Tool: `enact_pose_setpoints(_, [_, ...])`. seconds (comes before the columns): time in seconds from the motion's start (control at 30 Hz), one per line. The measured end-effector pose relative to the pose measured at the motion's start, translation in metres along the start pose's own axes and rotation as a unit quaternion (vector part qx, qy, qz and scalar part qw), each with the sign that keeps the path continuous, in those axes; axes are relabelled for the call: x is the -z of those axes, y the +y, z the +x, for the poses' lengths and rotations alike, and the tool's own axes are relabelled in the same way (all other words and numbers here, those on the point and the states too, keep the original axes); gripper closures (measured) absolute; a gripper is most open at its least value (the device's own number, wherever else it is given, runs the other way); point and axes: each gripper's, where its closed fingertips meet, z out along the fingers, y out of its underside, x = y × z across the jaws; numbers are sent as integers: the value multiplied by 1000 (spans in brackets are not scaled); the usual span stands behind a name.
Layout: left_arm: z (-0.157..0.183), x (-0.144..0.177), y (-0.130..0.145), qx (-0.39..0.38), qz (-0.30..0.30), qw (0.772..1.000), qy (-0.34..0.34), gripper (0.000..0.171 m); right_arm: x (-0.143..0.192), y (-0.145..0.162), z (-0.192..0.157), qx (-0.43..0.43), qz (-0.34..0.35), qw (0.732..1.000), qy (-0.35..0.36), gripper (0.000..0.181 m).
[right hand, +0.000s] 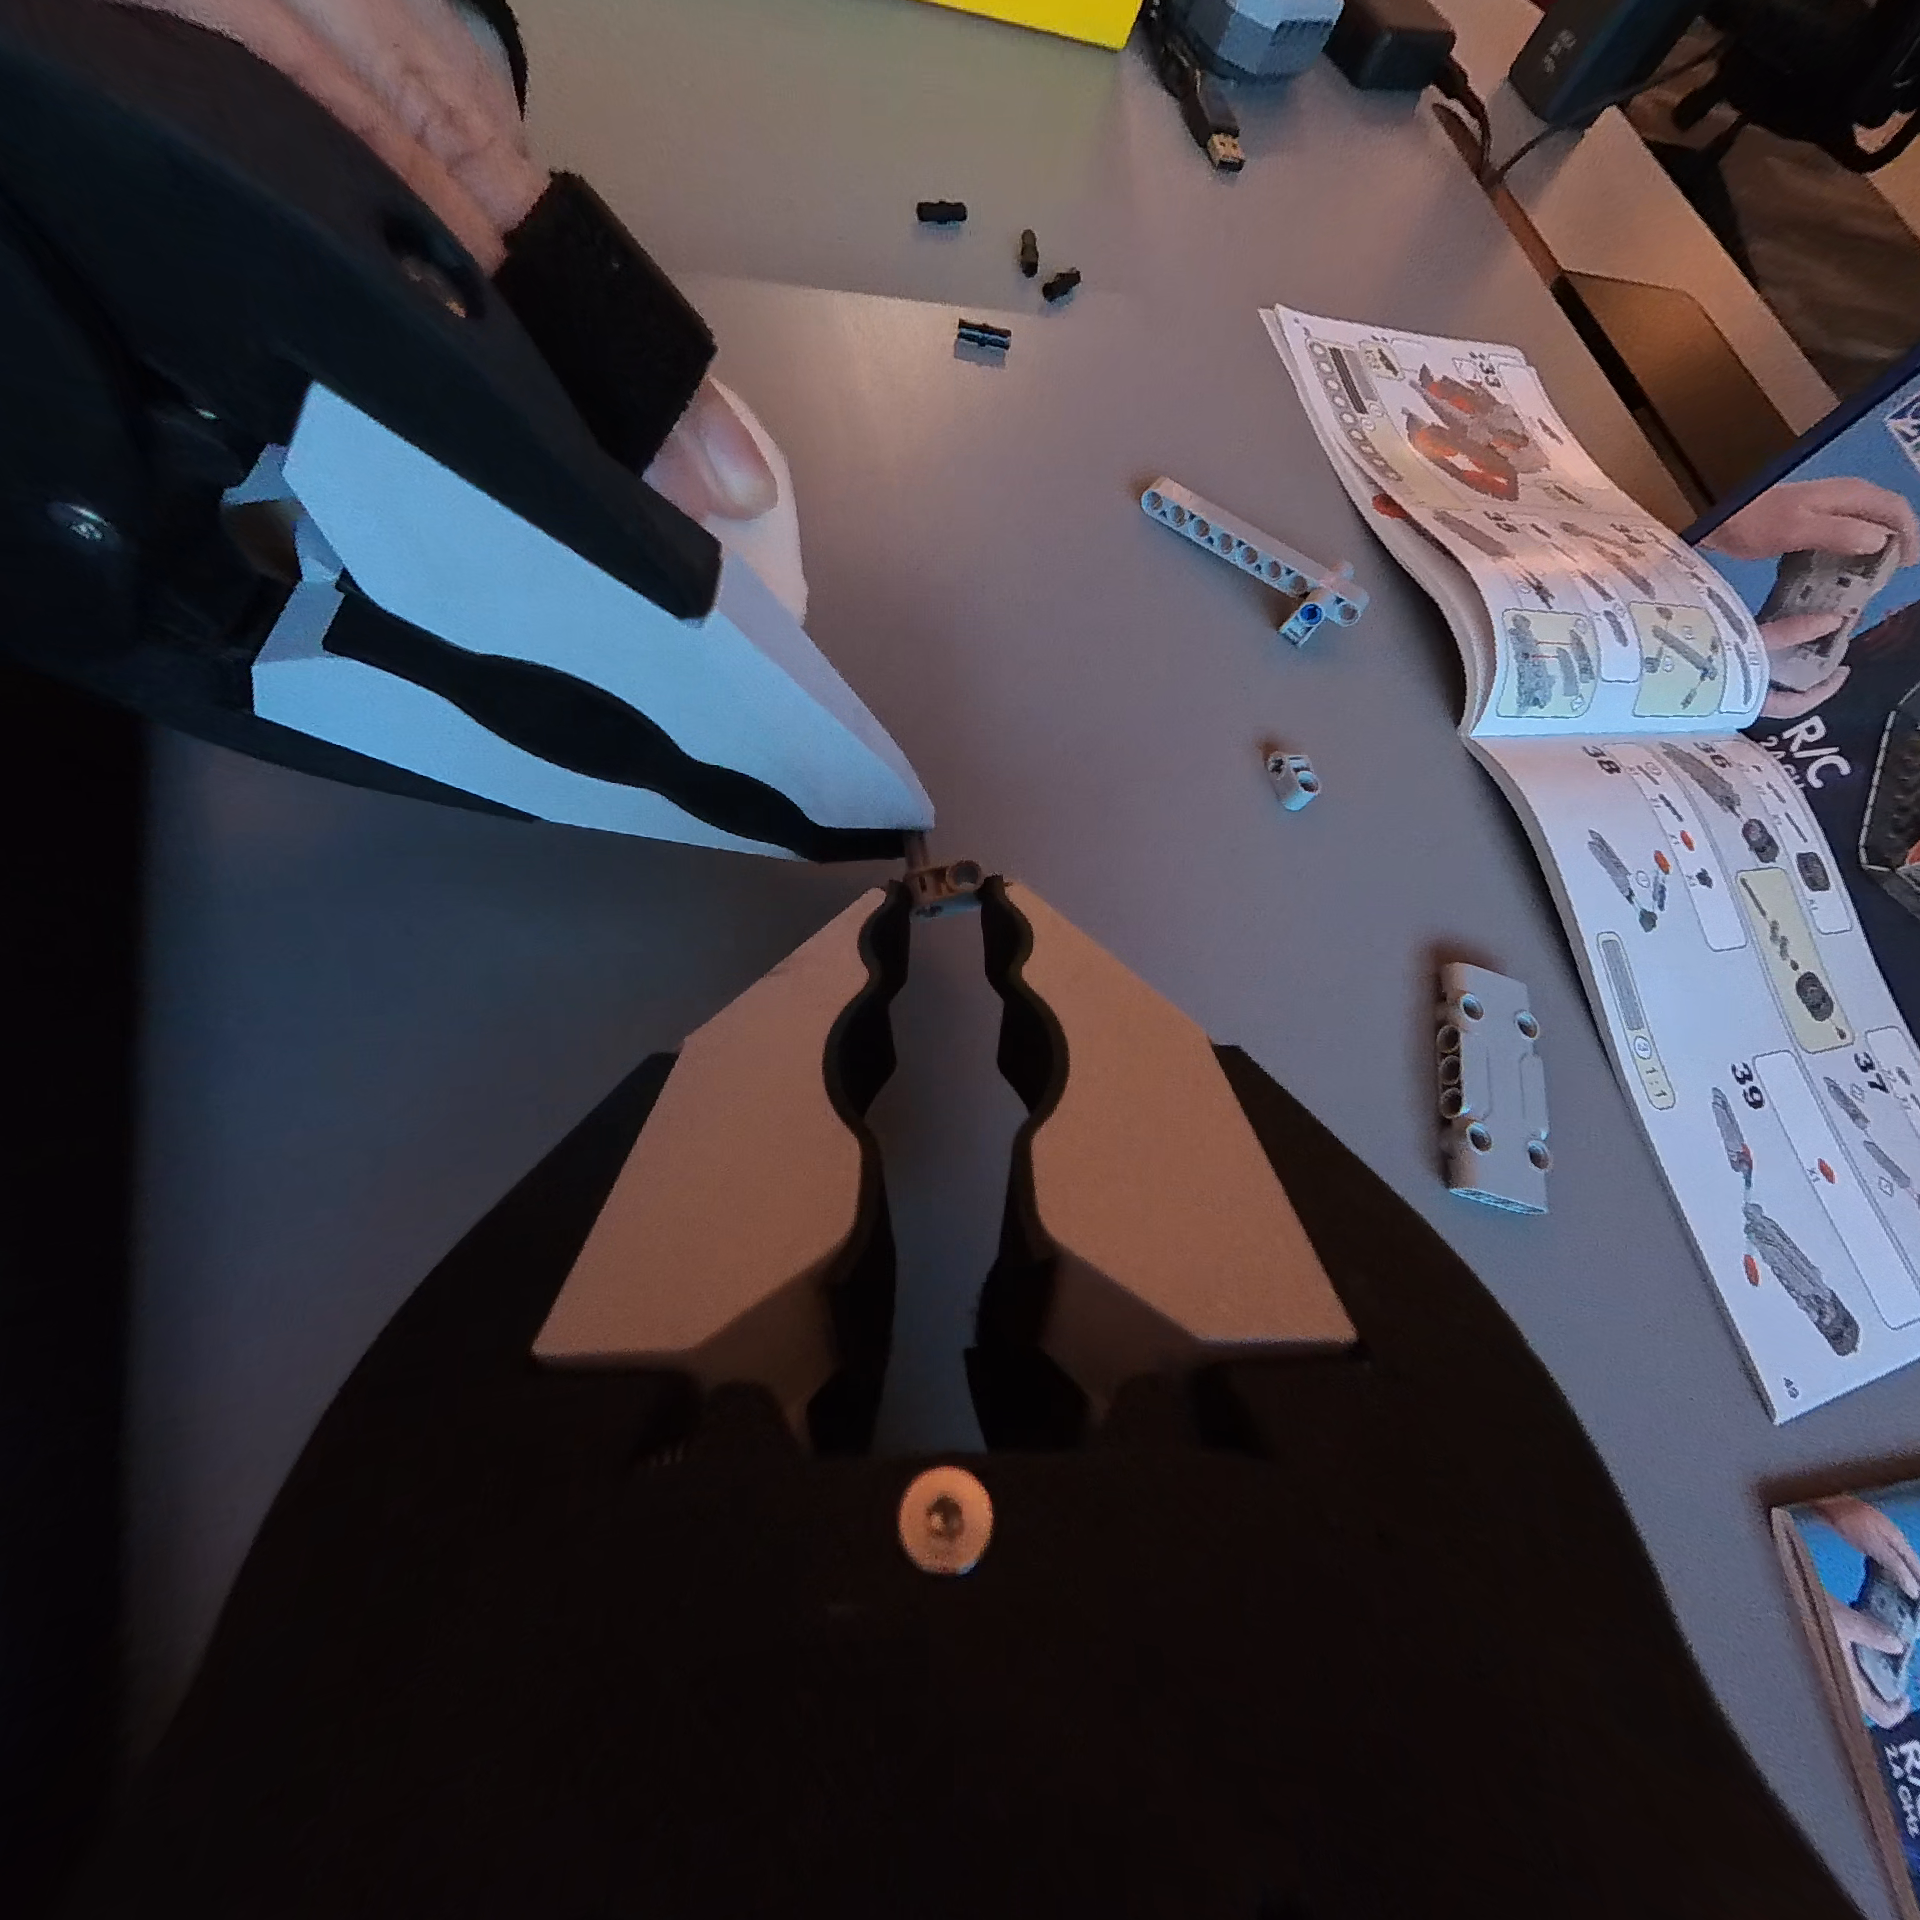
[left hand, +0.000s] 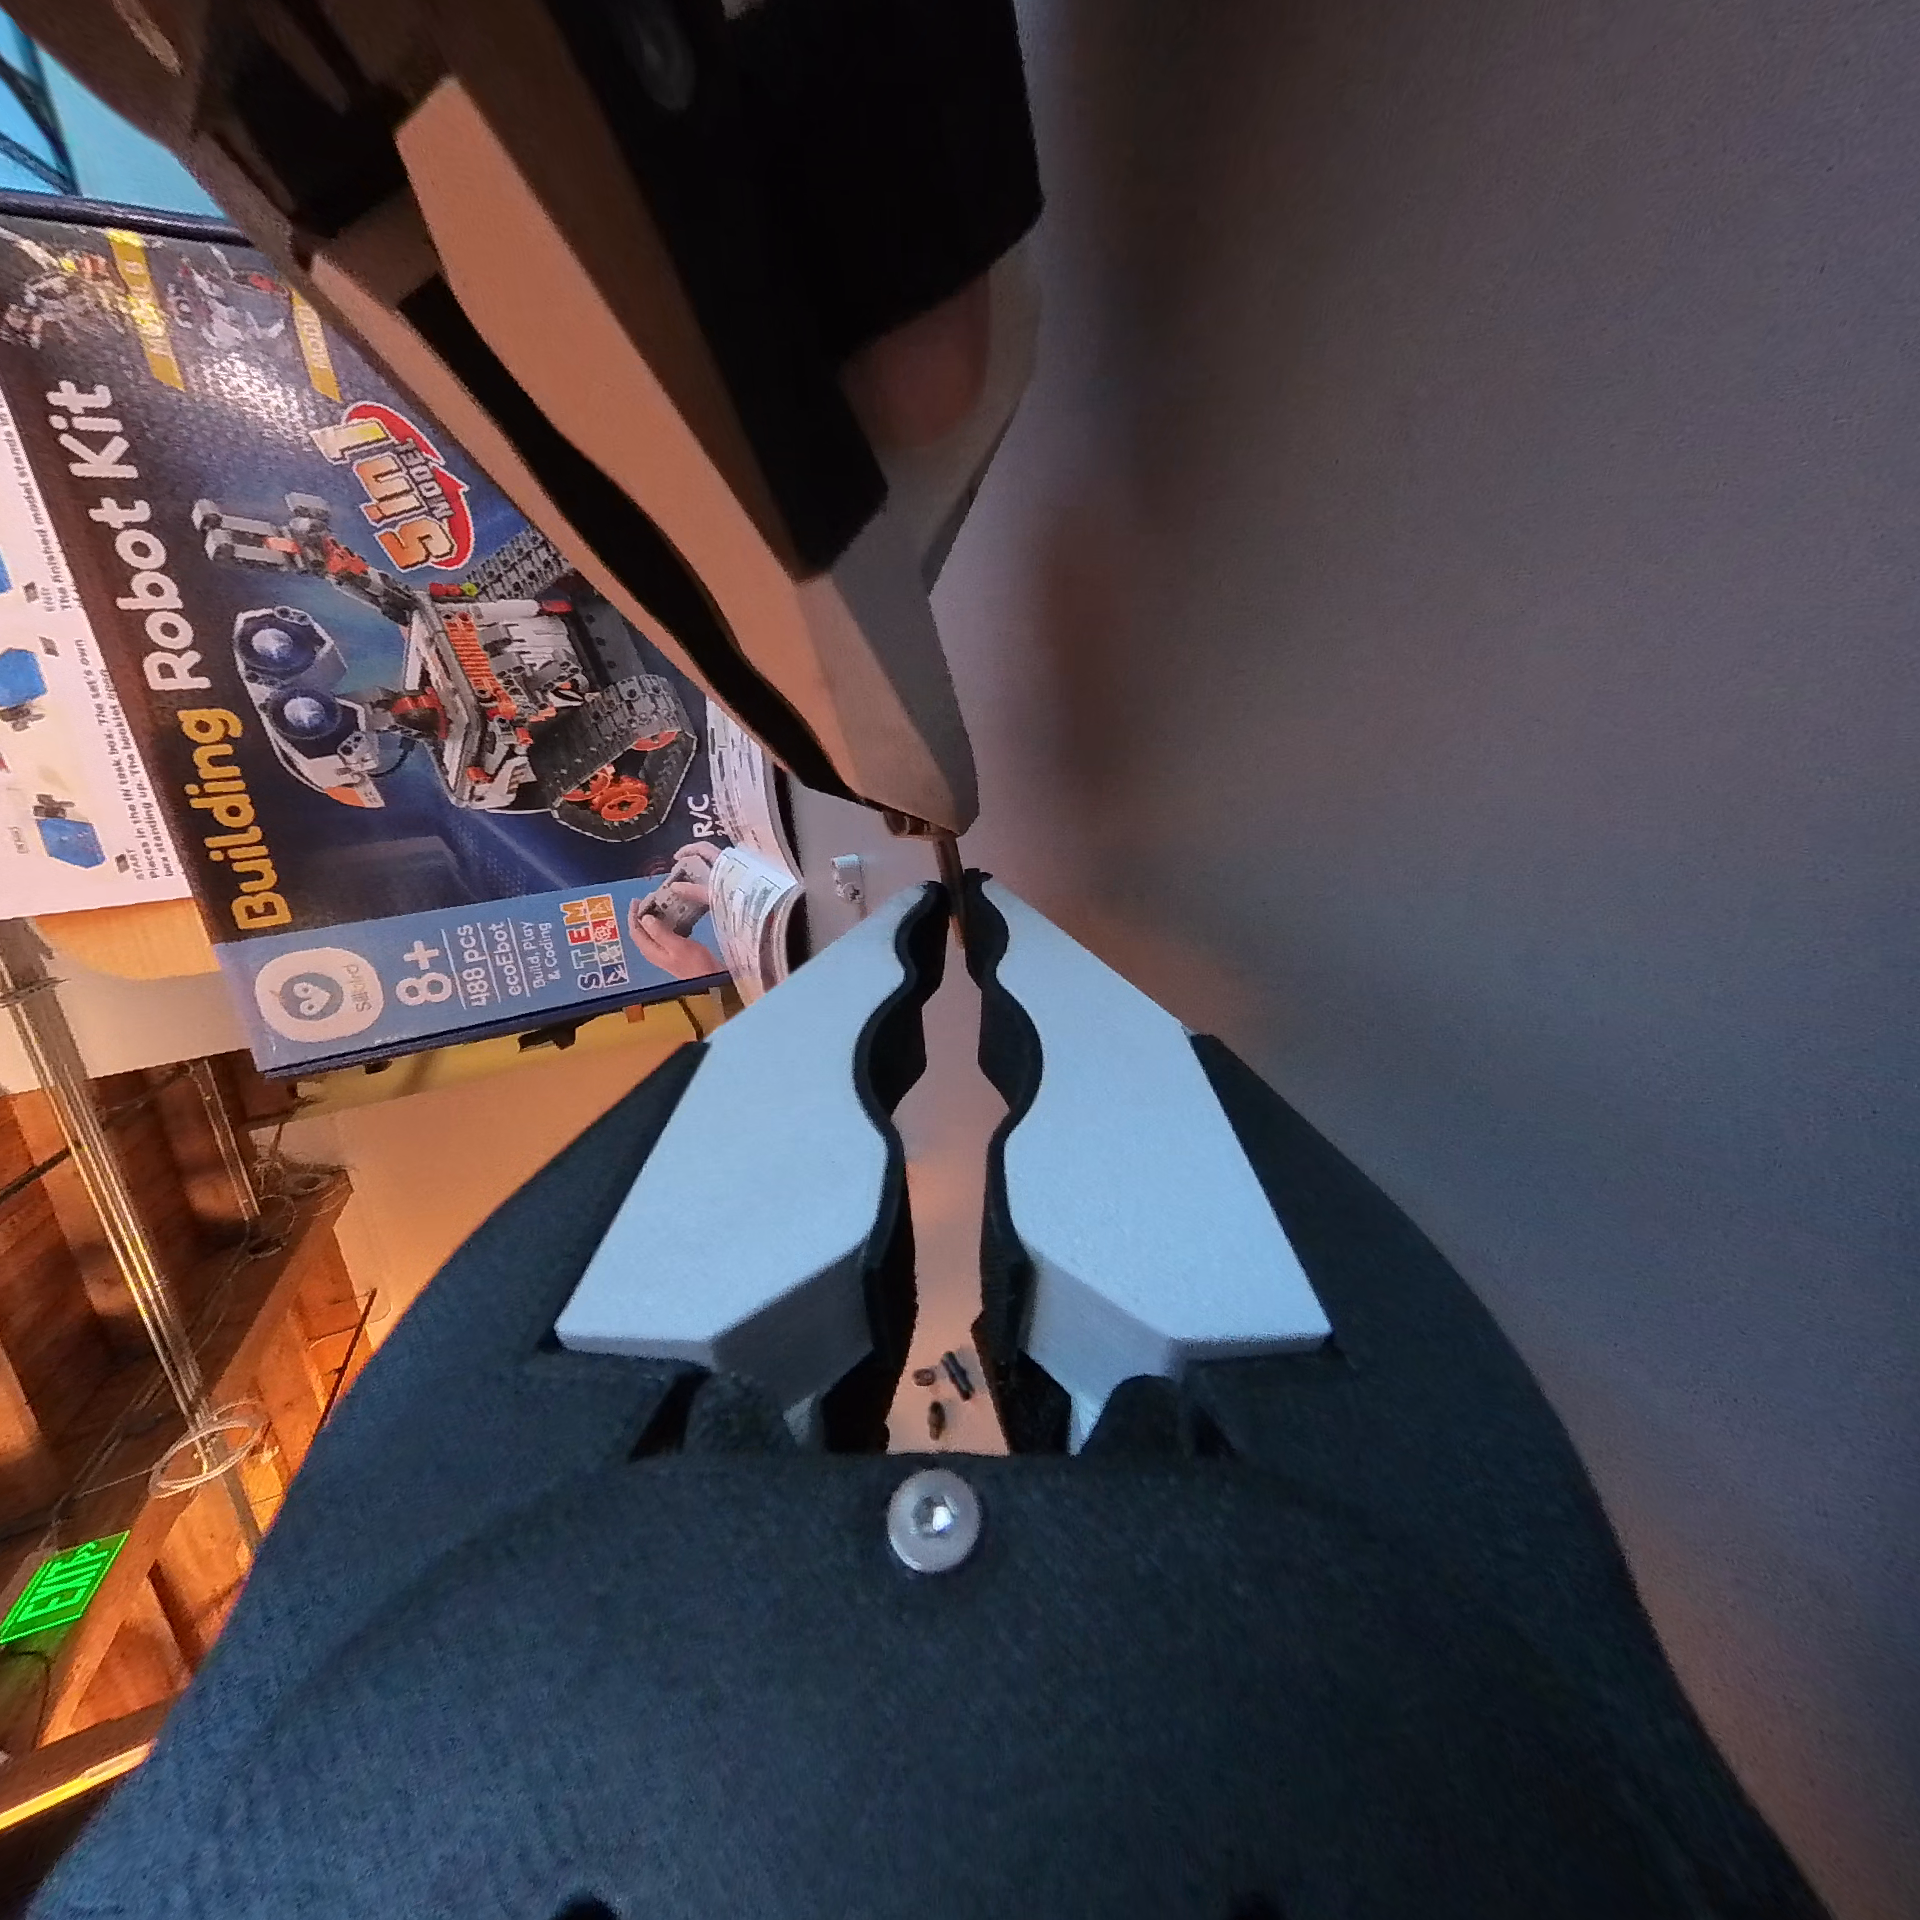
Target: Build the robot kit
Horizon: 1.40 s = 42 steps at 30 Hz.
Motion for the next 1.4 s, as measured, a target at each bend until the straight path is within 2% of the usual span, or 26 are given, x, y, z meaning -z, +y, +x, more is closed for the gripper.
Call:
enact_pose_setpoints(0.47, [14, -1, -1, -11, 17, 1000, 21, 171, -5, 9, -9, 39, -24, 999, -4, 168])
enact_pose_setpoints(1.4, [15, -1, -1, -12, -20, 1000, 8, 171, -10, 10, -6, -7, -45, 999, 21, 169])
